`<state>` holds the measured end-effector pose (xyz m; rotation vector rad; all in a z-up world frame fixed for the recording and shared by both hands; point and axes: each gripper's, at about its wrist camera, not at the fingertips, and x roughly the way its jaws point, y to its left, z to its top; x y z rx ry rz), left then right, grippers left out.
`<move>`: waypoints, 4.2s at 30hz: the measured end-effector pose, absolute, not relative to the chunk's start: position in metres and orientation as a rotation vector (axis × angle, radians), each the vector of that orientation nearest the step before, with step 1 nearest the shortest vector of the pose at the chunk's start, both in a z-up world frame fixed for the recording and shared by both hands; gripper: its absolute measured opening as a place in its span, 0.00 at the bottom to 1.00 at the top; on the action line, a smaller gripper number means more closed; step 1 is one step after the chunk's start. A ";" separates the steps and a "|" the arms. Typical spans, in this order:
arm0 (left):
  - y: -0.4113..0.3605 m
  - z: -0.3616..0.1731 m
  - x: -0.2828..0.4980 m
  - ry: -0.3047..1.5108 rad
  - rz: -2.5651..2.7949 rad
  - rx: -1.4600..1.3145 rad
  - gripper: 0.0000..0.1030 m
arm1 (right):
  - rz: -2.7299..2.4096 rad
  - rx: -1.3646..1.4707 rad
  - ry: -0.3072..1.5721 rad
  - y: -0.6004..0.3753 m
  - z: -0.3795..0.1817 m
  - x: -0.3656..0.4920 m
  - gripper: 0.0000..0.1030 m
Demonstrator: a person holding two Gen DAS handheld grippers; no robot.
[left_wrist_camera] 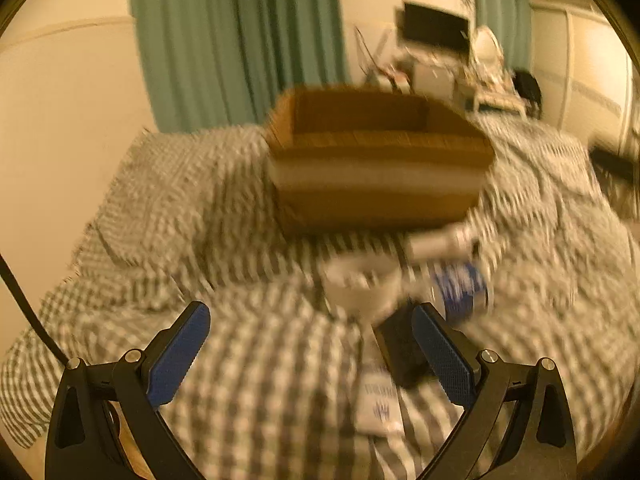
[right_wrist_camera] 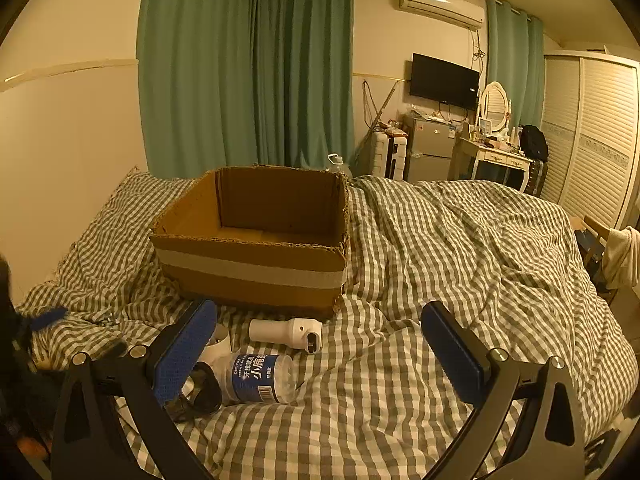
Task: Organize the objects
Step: 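Lower the left gripper onto the white tube and close on it, then grasp the black cup with the right gripper while the left gripper holds the white tube, then carry the tube and cup over the box and open both grippers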
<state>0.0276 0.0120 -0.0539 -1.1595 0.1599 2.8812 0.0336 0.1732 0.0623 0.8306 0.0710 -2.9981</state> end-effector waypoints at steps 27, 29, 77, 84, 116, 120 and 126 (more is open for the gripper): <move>-0.019 -0.047 0.026 0.121 2.807 -1.128 0.14 | -2.837 0.998 0.069 0.142 0.020 0.018 0.99; -0.031 -0.045 0.022 0.127 2.854 -1.133 0.14 | -2.762 1.056 0.051 0.128 0.008 0.015 0.99; -0.014 0.065 0.001 0.051 2.879 -0.934 0.14 | -2.675 0.944 0.166 0.097 0.077 0.015 0.56; -0.005 0.106 -0.061 0.037 2.870 -0.870 0.14 | -2.700 0.858 0.121 0.117 0.128 -0.035 0.56; 0.055 -0.029 -0.310 0.075 2.652 -1.345 0.15 | -2.625 1.215 0.054 0.165 0.019 -0.327 0.56; 0.047 -0.029 -0.306 -0.005 2.621 -1.342 0.45 | -2.652 1.217 0.028 0.168 0.021 -0.324 0.61; 0.033 0.002 -0.278 -0.099 2.717 -1.220 0.73 | -2.700 1.156 0.004 0.175 0.056 -0.307 0.75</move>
